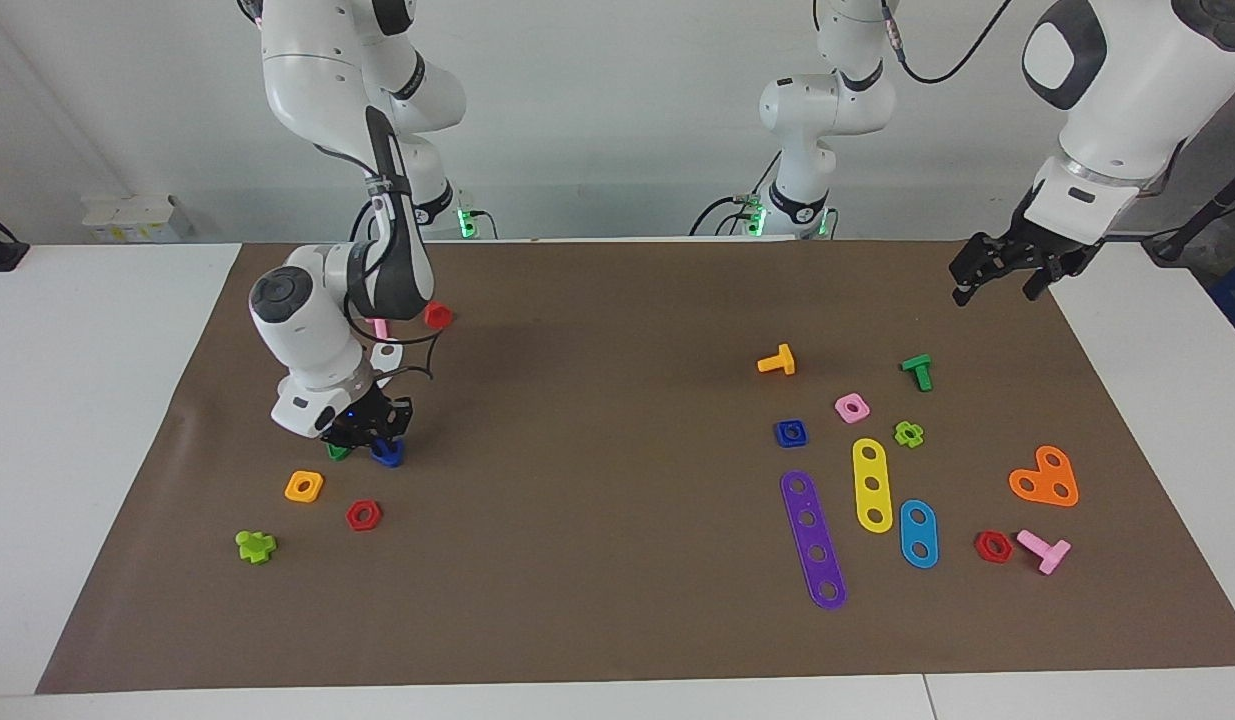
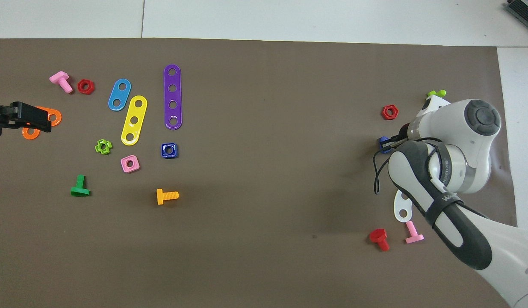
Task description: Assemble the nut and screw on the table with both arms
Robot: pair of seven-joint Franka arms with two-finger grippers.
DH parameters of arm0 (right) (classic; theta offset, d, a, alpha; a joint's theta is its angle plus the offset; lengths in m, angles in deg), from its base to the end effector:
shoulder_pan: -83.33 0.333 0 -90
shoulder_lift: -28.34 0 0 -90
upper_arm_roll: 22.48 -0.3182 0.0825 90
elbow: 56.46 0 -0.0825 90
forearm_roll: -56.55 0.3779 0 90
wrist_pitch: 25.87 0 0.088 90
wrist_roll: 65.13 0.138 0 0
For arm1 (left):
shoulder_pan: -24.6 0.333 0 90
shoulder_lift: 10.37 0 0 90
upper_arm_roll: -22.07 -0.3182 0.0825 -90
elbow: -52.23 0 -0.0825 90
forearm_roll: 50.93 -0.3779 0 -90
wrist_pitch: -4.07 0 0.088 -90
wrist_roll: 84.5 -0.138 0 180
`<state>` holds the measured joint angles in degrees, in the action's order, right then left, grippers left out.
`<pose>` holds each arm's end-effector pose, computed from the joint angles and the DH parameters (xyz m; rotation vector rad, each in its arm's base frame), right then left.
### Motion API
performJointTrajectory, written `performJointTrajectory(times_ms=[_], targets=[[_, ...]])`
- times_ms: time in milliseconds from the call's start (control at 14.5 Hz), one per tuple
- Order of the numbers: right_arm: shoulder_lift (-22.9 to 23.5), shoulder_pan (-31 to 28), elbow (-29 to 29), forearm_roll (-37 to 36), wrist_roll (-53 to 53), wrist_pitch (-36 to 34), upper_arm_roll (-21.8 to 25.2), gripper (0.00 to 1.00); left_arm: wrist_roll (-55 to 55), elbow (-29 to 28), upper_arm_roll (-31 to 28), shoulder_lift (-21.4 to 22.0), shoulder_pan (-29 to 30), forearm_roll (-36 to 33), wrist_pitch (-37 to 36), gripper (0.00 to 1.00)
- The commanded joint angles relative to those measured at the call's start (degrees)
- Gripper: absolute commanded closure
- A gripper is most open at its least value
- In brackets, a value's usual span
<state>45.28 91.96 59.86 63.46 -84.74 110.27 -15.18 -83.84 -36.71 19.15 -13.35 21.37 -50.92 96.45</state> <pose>0.5982 0.0192 0.2825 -3.0685 -0.4436 -0.0945 0.5685 -0.0038 0.5790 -3.1391 -0.0095 -0.0127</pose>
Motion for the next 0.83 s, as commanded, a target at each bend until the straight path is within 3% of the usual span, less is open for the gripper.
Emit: performJointTrajectory(times_ms=[0,138,344,550,756], targets=[[-1.7,0.1,-2.3,1.2,1.9,-4.4,-0.2,1.0,-0.1,-1.9,0.2,1.7,0.4,-0.4,0.3,0.0],[-2.4,1.1,-7.2,1.0,7.5,-9.8,-0.4,1.0,-0.1,-1.9,0.2,1.7,0.5,-0.4,0.3,0.0],[-1.6,7.6,-15.4,0.1,20.0,-15.5,-0.4,1.0,-0.1,-1.9,0.2,1.7,0.5,-0.4,-0.5,0.0],[0.1,16.6,-17.5,-0.4,36.1,-11.5,-0.4,1.0,-0.4,-1.8,0.3,1.7,-0.1,-0.4,0.2,0.0],[5.7,24.6,-23.0,-2.3,48.9,-10.0,-0.4,1.0,-1.3,-1.9,0.5,1.7,-0.5,-0.4,0.7,0.0]])
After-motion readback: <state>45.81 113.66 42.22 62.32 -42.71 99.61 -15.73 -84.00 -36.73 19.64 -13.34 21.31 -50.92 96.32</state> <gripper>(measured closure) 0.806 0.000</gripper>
